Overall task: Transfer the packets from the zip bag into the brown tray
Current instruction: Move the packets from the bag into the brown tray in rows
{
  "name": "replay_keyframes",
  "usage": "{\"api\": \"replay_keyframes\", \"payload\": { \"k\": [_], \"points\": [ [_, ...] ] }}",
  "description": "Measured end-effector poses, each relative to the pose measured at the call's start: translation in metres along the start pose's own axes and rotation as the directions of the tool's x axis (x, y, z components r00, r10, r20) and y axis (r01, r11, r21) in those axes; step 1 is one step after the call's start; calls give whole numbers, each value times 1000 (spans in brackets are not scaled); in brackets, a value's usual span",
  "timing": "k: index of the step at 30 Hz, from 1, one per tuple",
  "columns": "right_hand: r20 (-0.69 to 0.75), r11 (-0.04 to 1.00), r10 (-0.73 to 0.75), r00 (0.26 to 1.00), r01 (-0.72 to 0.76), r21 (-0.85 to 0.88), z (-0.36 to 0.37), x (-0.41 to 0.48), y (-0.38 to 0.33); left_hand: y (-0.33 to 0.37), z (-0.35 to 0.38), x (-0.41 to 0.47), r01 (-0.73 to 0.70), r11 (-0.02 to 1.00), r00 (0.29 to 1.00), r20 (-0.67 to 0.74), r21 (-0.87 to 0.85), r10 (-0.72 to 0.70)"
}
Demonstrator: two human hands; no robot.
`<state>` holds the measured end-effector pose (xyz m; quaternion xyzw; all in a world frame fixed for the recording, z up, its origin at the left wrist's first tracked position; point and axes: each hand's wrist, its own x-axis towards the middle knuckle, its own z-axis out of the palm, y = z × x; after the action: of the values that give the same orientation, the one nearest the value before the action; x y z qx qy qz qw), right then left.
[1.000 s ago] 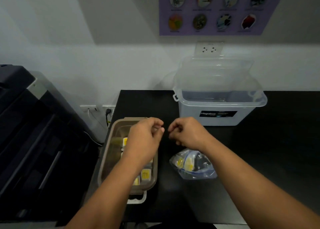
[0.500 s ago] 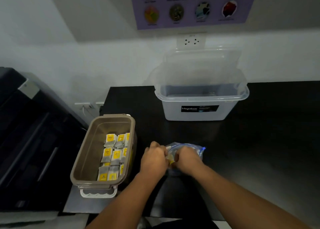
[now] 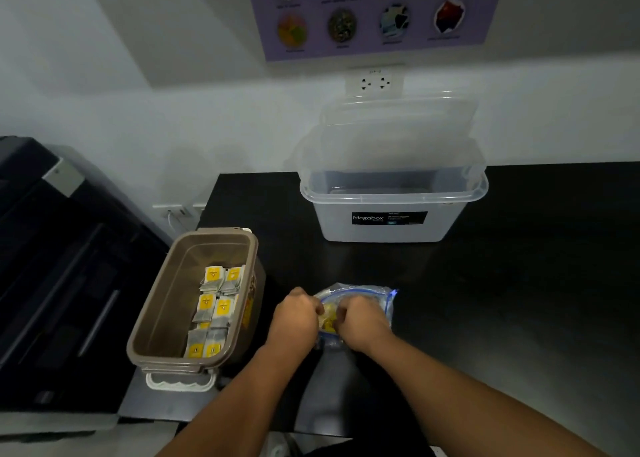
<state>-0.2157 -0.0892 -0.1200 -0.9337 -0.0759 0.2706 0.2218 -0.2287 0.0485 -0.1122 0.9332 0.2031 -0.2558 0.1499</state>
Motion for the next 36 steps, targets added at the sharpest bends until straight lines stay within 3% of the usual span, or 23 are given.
{"api": "replay_keyframes", "payload": {
  "k": [5,12,16,21,24,31,36],
  "points": [
    [-16,982,-32,999,35,184,-27,-4,14,-3,6,-9,-221,938,955,-138,268,264],
    [-117,957,19,993,16,290,-51,-4,34,10,-1,-11,-331,908,885,-249,256,393],
    [-149,954,43,988,4,301,-55,-3,43,21,-3,-1,-466,790,821,-139,399,554],
    [-156,941,74,985,-18,337,-57,-1,49,31,-2,4,-520,578,737,-12,629,676],
    [-172,937,101,980,-35,348,-57,0,52,35,0,4,-524,539,731,24,659,682],
    [-144,934,137,980,-79,348,-54,2,55,44,-3,7,-476,654,863,171,588,475],
    [-74,964,128,989,-107,245,-54,4,53,49,-10,9,-482,649,862,186,588,472]
  ]
}}
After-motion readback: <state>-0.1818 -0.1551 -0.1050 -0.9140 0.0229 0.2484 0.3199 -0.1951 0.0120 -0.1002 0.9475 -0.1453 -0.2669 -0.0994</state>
